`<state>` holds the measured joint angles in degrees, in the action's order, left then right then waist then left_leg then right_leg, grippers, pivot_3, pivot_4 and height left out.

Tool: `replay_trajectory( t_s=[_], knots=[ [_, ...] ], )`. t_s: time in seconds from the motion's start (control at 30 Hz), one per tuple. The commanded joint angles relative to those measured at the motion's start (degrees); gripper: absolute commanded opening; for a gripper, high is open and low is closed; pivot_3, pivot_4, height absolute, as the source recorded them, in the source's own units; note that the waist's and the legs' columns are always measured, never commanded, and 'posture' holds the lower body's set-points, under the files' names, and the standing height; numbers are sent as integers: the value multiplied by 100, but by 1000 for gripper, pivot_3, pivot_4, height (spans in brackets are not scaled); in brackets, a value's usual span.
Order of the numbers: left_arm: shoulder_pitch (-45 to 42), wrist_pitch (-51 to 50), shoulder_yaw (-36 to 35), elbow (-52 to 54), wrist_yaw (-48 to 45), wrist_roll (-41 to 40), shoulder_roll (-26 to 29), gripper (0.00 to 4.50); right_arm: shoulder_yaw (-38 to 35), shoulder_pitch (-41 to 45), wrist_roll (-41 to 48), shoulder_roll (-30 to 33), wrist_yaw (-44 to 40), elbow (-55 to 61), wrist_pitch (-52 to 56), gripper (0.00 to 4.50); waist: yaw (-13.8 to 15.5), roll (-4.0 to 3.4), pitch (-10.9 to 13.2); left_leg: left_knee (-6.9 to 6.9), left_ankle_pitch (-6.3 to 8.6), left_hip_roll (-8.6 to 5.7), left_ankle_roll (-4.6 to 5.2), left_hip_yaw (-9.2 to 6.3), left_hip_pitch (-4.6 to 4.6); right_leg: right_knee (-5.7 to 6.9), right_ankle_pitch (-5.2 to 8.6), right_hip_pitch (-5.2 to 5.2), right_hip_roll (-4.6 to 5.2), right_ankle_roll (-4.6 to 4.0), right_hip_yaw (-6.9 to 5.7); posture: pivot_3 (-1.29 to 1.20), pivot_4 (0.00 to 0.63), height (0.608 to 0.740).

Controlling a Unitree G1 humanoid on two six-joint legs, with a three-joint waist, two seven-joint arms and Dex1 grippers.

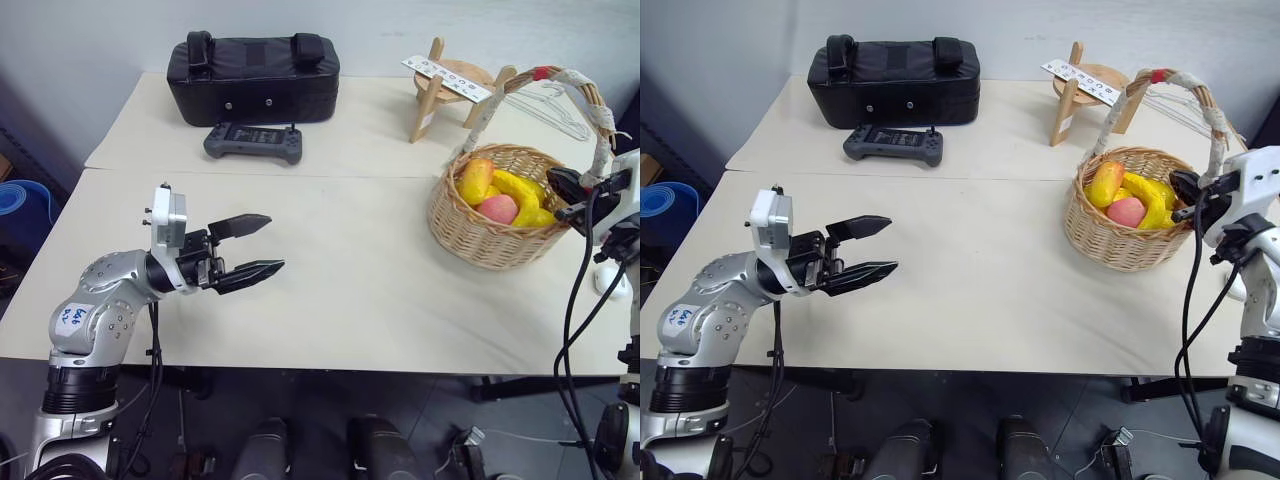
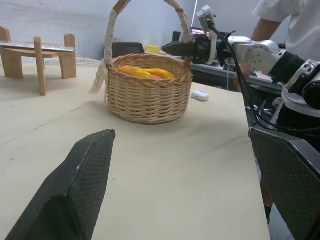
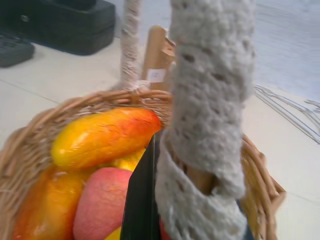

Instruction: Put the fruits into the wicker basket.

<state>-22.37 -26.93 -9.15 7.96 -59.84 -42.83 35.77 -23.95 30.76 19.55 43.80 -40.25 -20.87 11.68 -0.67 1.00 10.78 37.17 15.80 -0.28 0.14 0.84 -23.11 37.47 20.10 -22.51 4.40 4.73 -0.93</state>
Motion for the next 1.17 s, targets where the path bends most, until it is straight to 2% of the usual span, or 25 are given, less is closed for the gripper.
replay_trajectory(
  t_s=[0.03, 0.13, 0.3, 0.43, 0.5, 0.6, 0.63, 0.7, 0.8, 0.87, 0.97, 1.07, 1.17],
  knots=[
    [-86, 90, -35, 55, -75, 8, -18, 4500, -18, -15, -143, 21, 214, -176, -259, 14, -1, 0, 0, 2, 0, 0, 0, 0, 0, 0, 0, 1, 0, 0, 1, 0, 150, 740],
    [-22, 65, -118, 61, -97, 8, 52, 4500, -116, -251, 122, 83, 55, 281, -29, 736, 13, 0, 0, 3, 0, 0, 0, -1, 3, -1, 0, 1, 0, 0, 1, 0, 150, 740],
    [173, 3, -212, 118, -100, -10, 171, 4500, -602, -713, 786, 89, -163, 1242, 137, 2445, 47, -2, 1, 2, 0, 0, 0, -1, 2, 3, 0, 1, 1, 0, 1, 0, 150, 740],
    [463, 51, -281, 129, -211, 124, 383, 4500, -1089, -1473, 1134, 279, -837, 1658, -74, 3888, 61, -2, 1, -2, 2, 1, 4, -6, 2, 0, 0, 5, 1, 0, -2, 0, 150, 740],
    [687, 98, -208, 140, -396, 308, 636, 4500, -1355, -1857, 1218, 445, -1115, 1714, -67, 4462, 68, -2, 1, 0, 6, 1, 11, -9, 3, -4, 0, 10, 2, 0, -4, 0, 150, 740],
    [1187, 720, -36, 118, -496, 1061, 932, 4500, -1514, -2823, 860, 915, -2210, 1555, -832, 4462, 73, -10, 1, -2, 17, -3, 31, -8, 6, -17, 0, 11, 6, 0, -2, 0, 150, 740],
    [1335, 926, -55, 85, -463, 1224, 941, 4500, -1452, -3049, 715, 958, -2593, 1468, -1468, 4462, 62, -11, 1, -11, 19, -3, 33, -6, 13, -28, 0, 17, 6, 0, -1, 0, 150, 740],
    [1554, 1263, -144, 51, -400, 1398, 888, 4500, -1261, -3455, 602, 915, -3173, 1459, -2286, 4462, 39, -12, 3, -18, 21, 2, 37, -7, 41, -43, 0, 46, 2, -1, -3, 0, 150, 740],
    [2000, 1600, -349, 81, -273, 1520, 753, 4500, -771, -4172, 635, 585, -3740, 1847, -2764, 4462, 23, -11, 2, -49, 41, 9, 37, -6, 121, -74, 3, 128, 2, -5, -1, 0, 150, 740],
    [2325, 1803, -408, 141, -221, 1644, 718, 4500, -405, -4377, 653, 354, -3713, 2172, -2794, 4462, 9, -11, 2, -88, 40, 9, 35, -6, 155, -97, 4, 152, 3, -6, 3, 0, 150, 740],
    [2575, 1939, -442, 247, -95, 1726, 684, 4500, 77, -4234, 595, 27, -3434, 2478, -2763, 4462, -28, -29, 13, -107, 41, 9, 32, -5, 181, -115, 4, 173, 7, -7, 5, 0, 150, 740],
    [2525, 2139, -413, 263, 239, 1893, 503, 4500, 681, -3675, 358, -365, -3105, 2302, -2781, 4462, -28, -27, 12, -105, 41, 9, 26, -9, 192, -118, 4, 185, 8, -8, 1, 0, 150, 740],
    [2434, 2300, -429, 224, 425, 1999, 398, 4500, 951, -3282, 224, -574, -2886, 2058, -2785, 4462, -25, -27, 12, -106, 44, 9, 20, -11, 191, -123, 3, 185, 9, -9, -1, 0, 150, 740]
  ],
)
